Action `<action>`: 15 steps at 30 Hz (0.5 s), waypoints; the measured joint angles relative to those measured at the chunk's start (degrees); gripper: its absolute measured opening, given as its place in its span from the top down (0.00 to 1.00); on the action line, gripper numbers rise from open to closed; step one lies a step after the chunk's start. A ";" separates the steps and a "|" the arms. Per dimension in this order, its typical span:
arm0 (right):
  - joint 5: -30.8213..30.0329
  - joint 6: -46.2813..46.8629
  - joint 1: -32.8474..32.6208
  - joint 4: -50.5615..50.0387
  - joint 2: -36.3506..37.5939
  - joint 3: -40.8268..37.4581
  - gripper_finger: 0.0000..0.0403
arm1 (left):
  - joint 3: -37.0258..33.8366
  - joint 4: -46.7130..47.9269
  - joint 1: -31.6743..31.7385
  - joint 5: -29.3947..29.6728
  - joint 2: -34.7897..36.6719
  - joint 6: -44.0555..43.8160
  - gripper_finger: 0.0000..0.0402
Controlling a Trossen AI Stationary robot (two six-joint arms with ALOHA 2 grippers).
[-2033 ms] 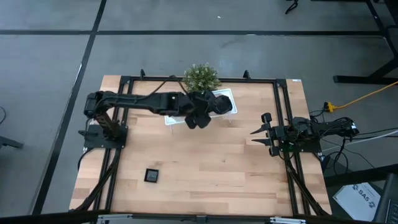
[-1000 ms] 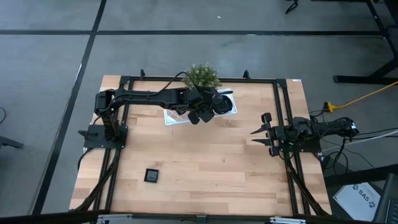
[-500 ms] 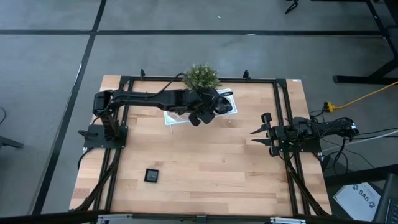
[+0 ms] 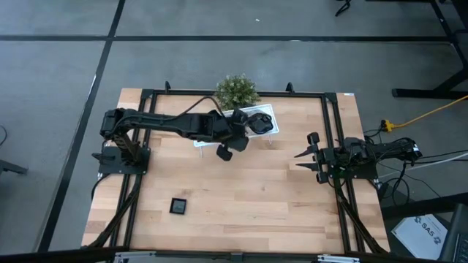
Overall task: Pick & Place Mini shaped plates
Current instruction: Stack the square plate on top of the square plate on the shelf
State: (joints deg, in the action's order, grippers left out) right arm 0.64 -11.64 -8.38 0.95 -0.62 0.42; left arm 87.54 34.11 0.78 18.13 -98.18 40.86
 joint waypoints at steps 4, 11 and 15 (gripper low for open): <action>0.01 0.00 0.00 0.00 0.00 -0.02 0.68 | -0.01 4.85 -2.57 0.35 0.03 -6.02 0.78; 0.00 0.00 0.00 0.02 0.00 0.00 0.68 | -0.01 5.85 -7.12 3.35 0.03 -8.42 0.79; 0.00 0.00 0.00 0.00 0.00 -0.01 0.68 | -0.01 1.15 -6.83 4.17 0.03 -6.32 0.80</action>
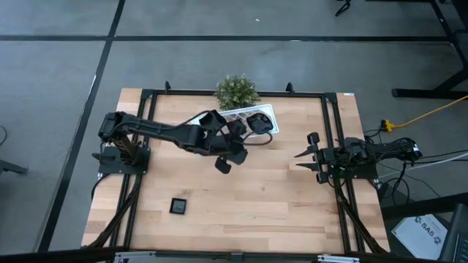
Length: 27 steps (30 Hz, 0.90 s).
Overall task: Pick & Place Mini shaped plates
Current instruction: Stack the square plate on top of the square plate on the shelf
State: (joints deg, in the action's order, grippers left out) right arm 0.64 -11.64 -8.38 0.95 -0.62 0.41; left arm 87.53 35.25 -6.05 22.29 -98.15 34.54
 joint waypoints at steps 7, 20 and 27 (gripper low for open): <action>0.00 0.00 0.00 0.00 0.00 0.00 0.68 | 0.00 6.87 -0.27 -5.46 -0.02 -9.21 0.86; 0.00 0.00 0.00 0.00 0.00 0.01 0.68 | 0.00 21.52 -12.59 -5.96 -0.04 -42.85 0.88; 0.00 0.00 0.00 0.01 0.00 0.01 0.68 | 0.00 29.50 -20.13 -6.34 -0.04 -62.69 0.88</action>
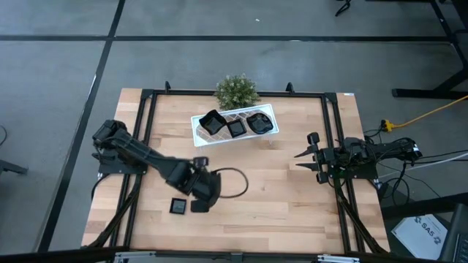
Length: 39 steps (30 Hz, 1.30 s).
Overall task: Pick & Place Mini shaped plates
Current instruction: Stack the square plate on top of the square plate on the shelf
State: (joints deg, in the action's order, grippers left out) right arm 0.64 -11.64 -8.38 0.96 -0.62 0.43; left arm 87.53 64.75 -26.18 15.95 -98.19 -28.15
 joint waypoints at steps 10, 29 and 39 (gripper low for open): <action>0.00 0.00 0.00 0.01 0.00 0.00 0.68 | 0.00 8.36 -8.64 -0.64 0.00 -22.75 0.80; 0.00 0.00 0.00 0.02 0.00 0.00 0.68 | -0.04 9.23 -22.25 -1.15 -8.76 -27.84 0.74; 0.00 0.00 0.00 -0.01 0.00 -0.02 0.68 | -0.09 9.20 -25.53 -3.64 -17.49 -26.32 0.75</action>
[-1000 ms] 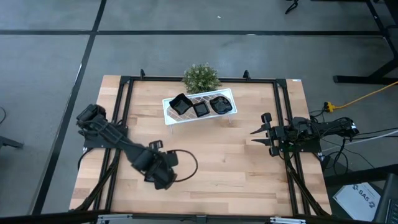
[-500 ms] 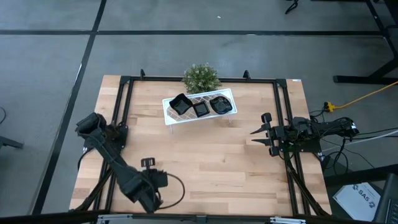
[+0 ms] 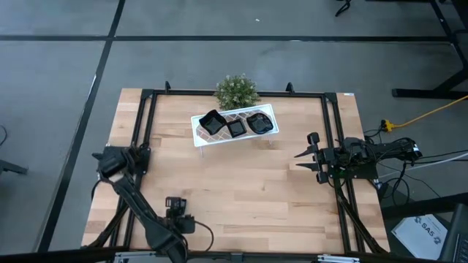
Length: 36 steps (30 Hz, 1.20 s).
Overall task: Pick & Place Mini shaped plates
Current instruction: Stack the square plate on top of the square plate on the shelf
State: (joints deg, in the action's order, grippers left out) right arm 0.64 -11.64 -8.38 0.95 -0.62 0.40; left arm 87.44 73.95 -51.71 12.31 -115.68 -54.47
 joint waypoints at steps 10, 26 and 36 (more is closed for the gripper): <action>0.00 0.00 0.00 0.02 0.00 0.00 0.68 | 0.00 2.21 -0.65 0.45 -4.93 0.14 0.76; 0.00 0.00 0.00 0.02 0.00 0.02 0.68 | -4.68 0.94 -0.39 1.83 -5.98 -2.00 0.76; 0.00 0.00 0.00 0.00 -0.02 0.02 0.68 | -4.68 -0.05 -0.37 2.51 -5.98 -2.01 0.86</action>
State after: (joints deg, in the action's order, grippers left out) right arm 0.64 -11.64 -8.38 0.95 -0.64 0.43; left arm 82.76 73.90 -52.07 14.83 -121.67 -56.48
